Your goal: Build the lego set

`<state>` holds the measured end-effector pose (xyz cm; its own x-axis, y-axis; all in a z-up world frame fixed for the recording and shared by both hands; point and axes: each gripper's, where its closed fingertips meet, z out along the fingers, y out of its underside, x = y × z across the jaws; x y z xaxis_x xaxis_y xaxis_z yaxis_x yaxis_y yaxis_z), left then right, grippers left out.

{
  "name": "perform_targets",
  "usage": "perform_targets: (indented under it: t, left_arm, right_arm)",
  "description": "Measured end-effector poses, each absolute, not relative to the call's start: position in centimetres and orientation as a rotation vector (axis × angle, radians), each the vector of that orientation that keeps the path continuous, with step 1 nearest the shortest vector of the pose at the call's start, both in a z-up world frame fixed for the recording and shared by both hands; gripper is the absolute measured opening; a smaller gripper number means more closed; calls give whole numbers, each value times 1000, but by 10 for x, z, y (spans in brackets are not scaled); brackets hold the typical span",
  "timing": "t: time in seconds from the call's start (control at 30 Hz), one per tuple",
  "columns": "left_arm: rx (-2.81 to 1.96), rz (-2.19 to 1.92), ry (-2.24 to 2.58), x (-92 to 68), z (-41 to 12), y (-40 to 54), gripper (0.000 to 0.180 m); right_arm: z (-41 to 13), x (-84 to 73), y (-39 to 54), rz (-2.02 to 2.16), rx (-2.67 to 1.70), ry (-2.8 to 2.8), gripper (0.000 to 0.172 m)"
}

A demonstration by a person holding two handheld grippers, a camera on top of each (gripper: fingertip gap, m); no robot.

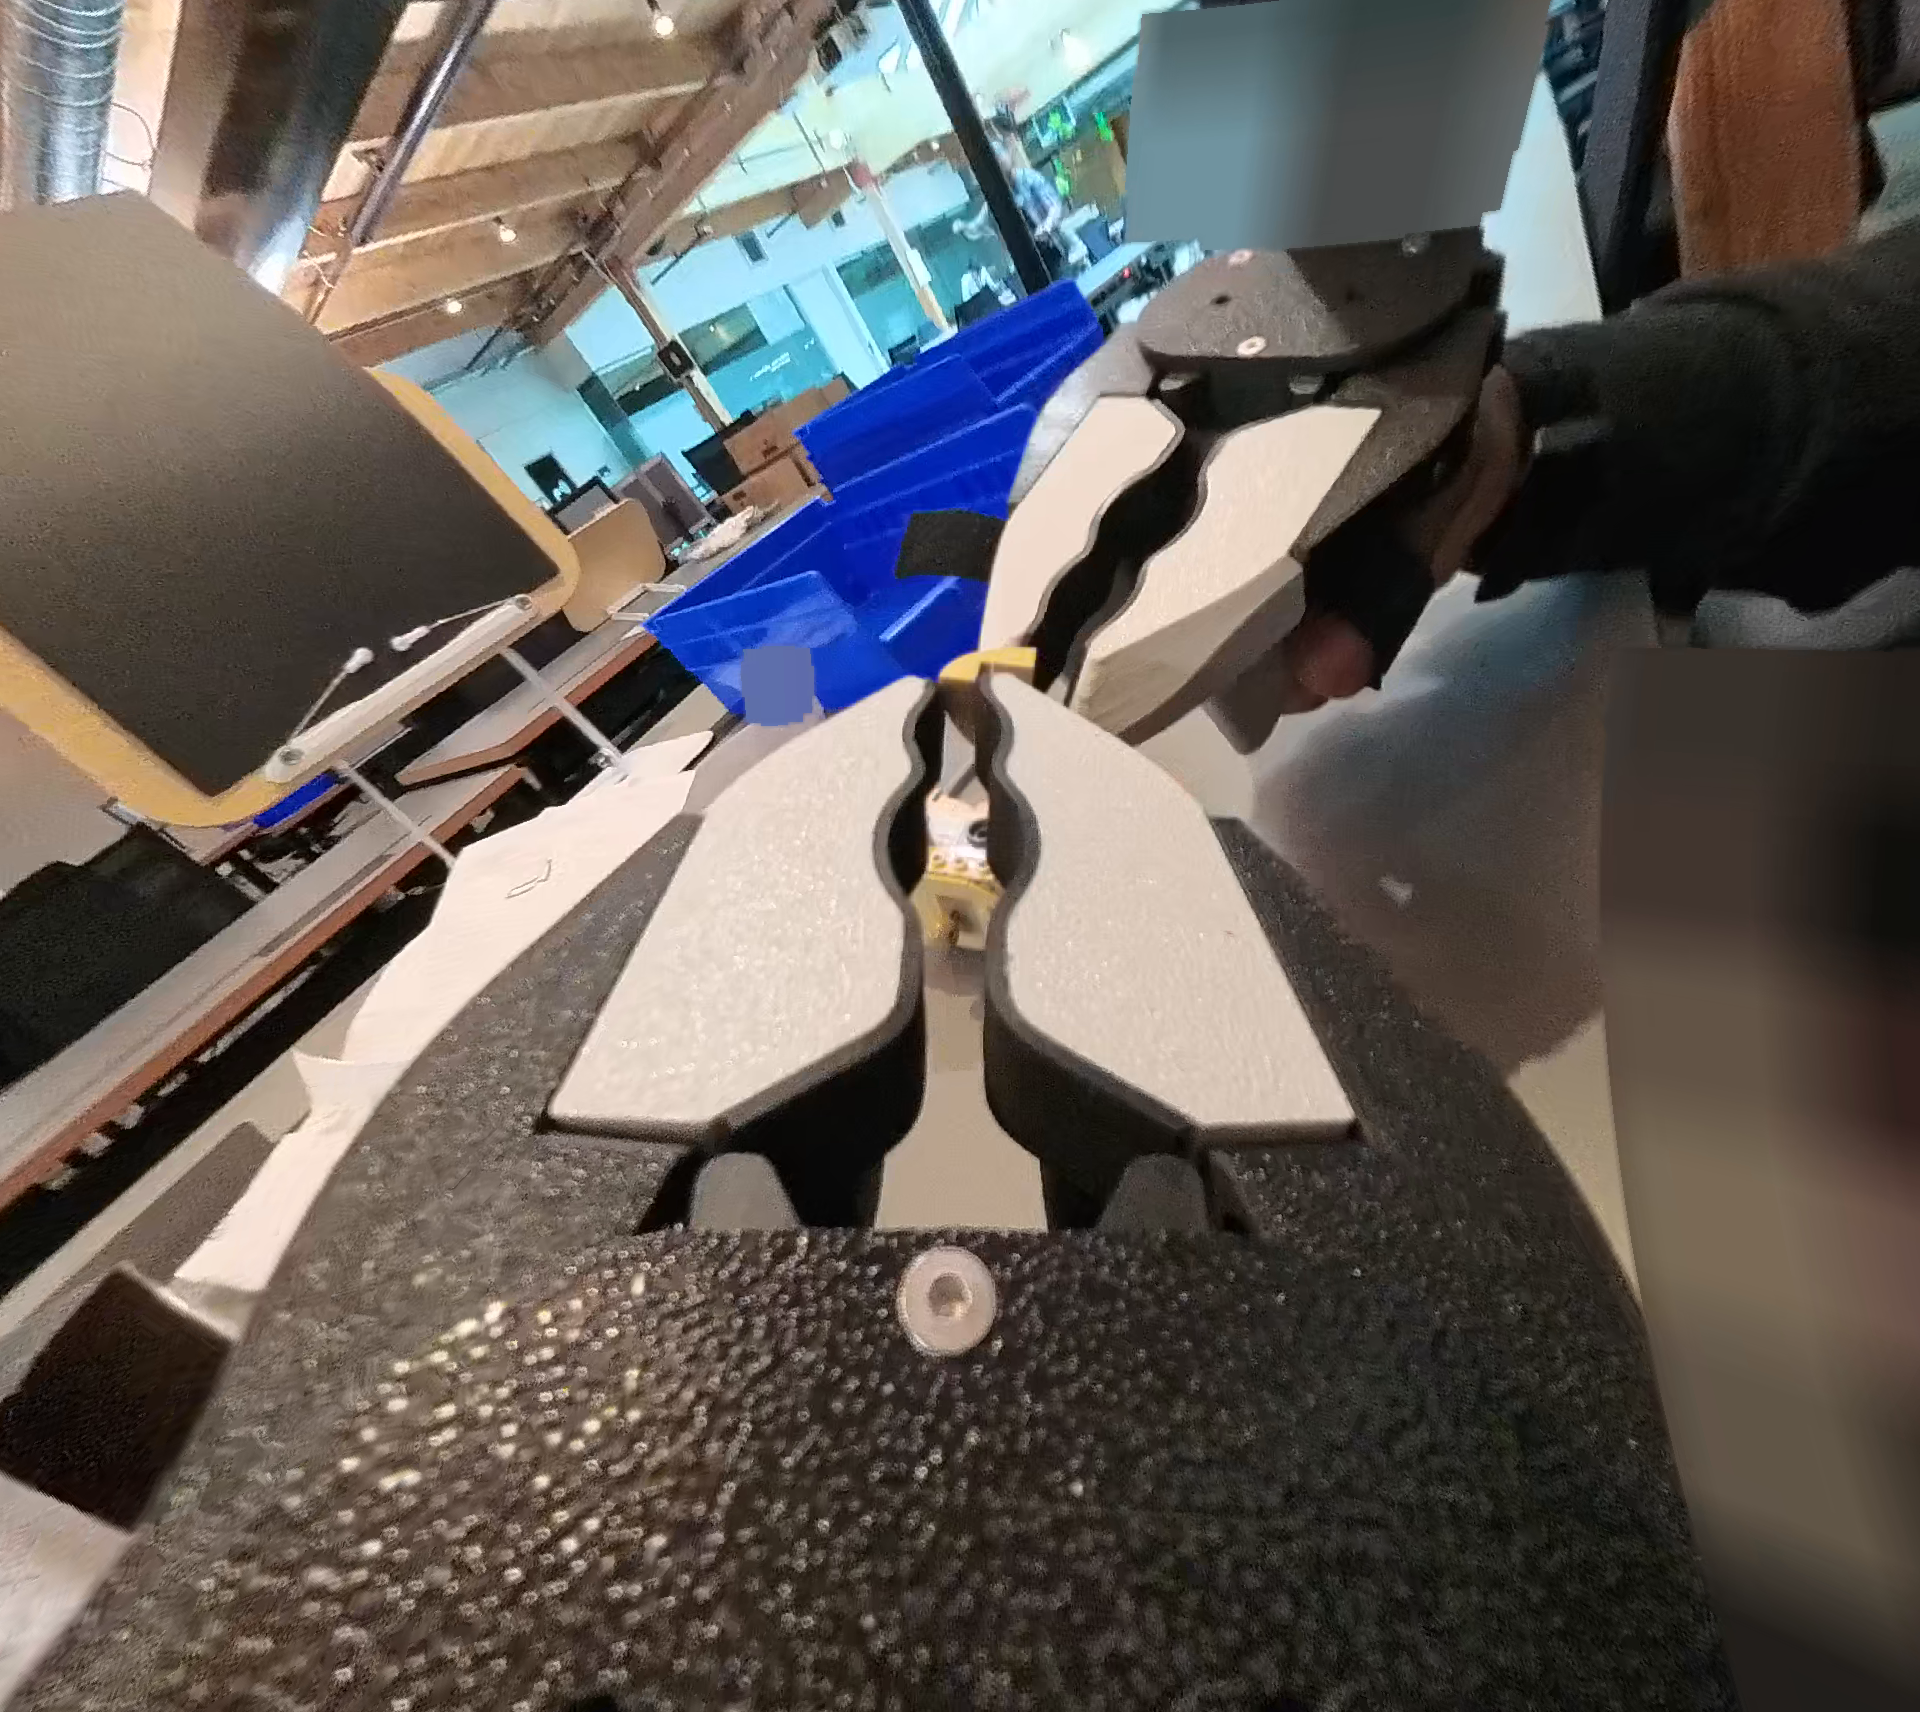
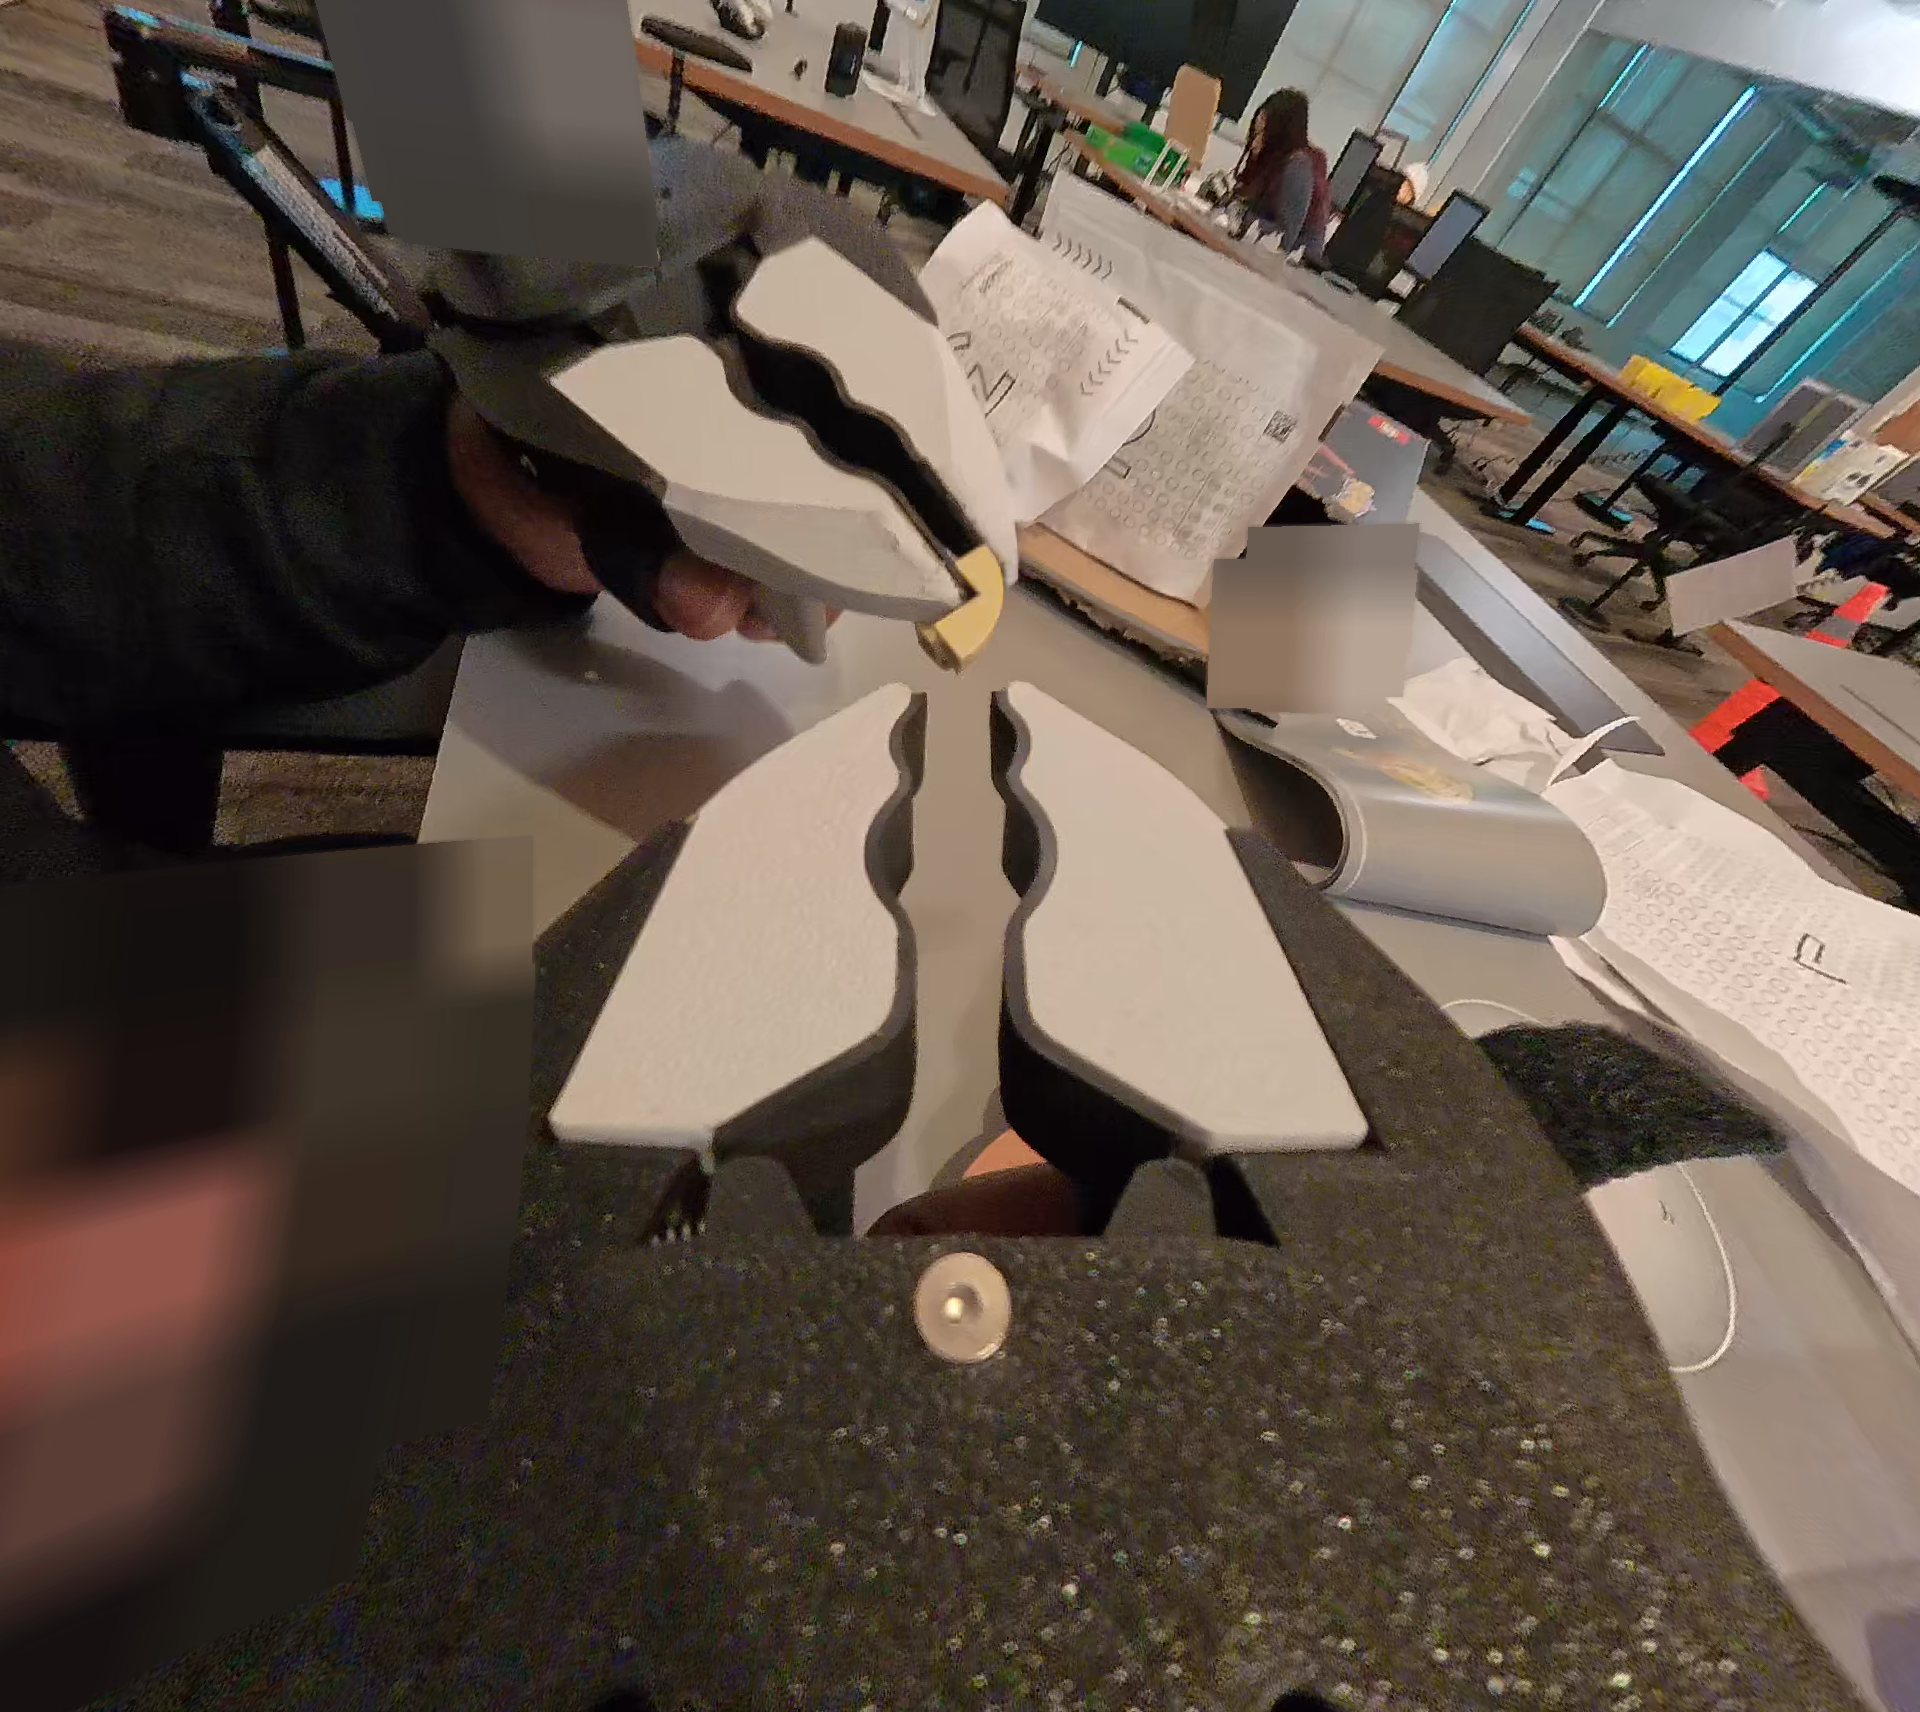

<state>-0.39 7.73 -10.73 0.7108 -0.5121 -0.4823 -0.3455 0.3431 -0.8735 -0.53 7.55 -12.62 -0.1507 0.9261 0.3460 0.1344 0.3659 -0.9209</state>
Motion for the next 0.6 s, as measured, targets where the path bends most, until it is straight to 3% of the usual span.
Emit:
perform_targets:
  t: [0.6]
  left_arm:
    - [-1353, -19, 994, 0, -125, 74, 9]
  right_arm:
    - [-131, -5, 69, 788, -880, -1680, 8]
